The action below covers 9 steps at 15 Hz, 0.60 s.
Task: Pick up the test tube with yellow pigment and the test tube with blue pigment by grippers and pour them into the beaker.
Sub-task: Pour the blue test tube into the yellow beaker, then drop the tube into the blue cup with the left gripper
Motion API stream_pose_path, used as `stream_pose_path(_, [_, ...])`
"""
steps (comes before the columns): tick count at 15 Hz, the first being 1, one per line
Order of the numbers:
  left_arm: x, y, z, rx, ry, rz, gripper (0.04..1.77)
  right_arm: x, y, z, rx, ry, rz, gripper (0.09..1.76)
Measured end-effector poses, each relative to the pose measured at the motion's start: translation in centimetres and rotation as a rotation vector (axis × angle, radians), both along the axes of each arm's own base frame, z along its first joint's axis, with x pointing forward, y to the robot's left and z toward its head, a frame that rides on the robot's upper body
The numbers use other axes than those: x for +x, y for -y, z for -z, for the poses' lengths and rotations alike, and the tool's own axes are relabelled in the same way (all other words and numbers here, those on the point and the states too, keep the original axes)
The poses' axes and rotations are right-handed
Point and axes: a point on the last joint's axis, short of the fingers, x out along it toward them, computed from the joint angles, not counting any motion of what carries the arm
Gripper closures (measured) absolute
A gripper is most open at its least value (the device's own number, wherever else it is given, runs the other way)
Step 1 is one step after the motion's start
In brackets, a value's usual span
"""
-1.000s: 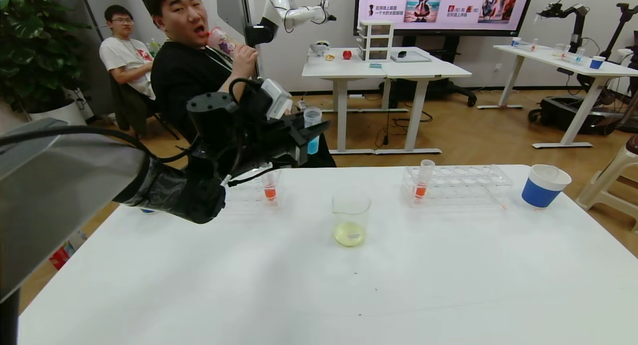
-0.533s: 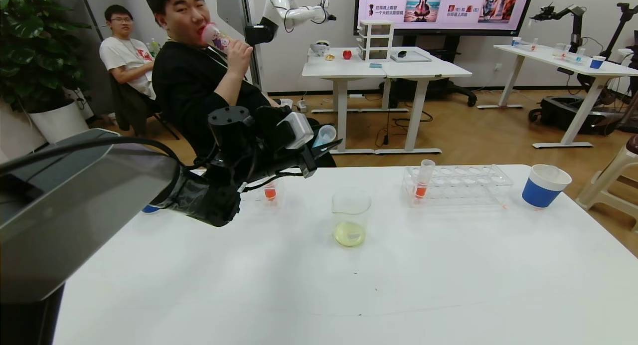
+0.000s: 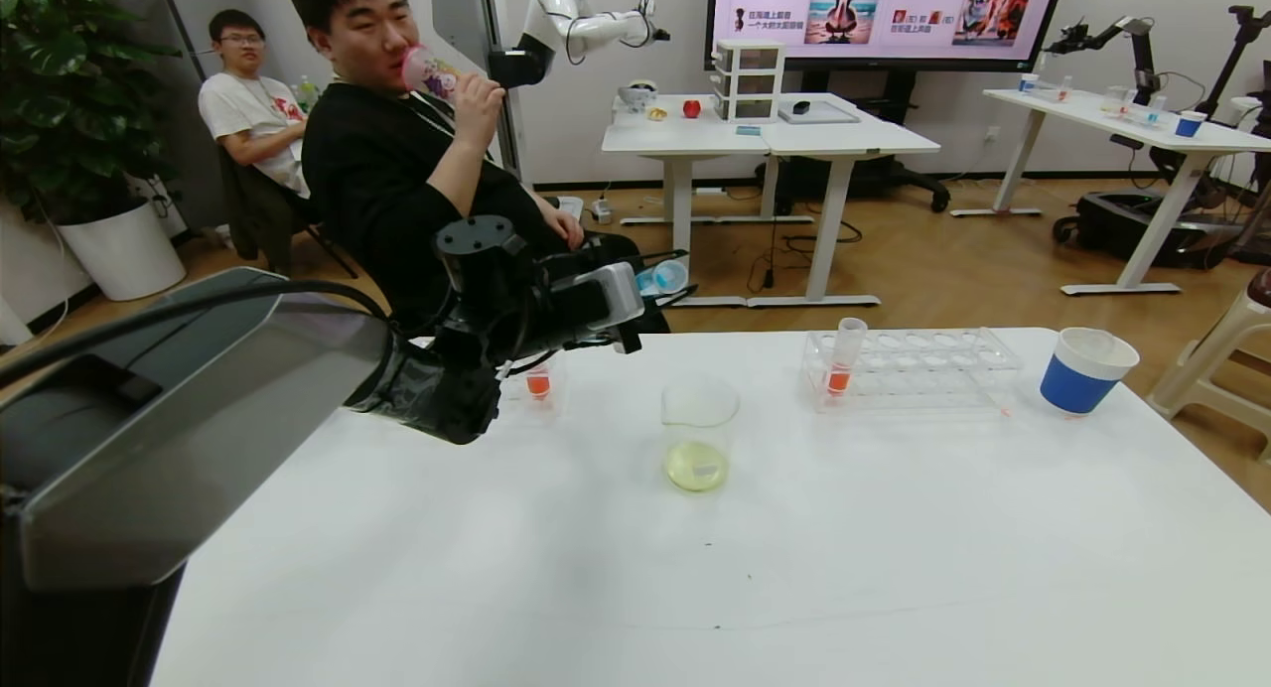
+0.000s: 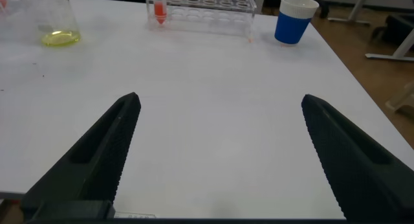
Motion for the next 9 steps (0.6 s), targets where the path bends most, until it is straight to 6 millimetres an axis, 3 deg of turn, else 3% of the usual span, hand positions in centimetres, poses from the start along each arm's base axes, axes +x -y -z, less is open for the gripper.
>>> stream_pose_path(9, [0.1, 1.7, 1.9, 0.148, 0.264, 0.121, 1.31, 0.0, 0.0, 0.0, 0.0, 0.0, 0.0, 0.11])
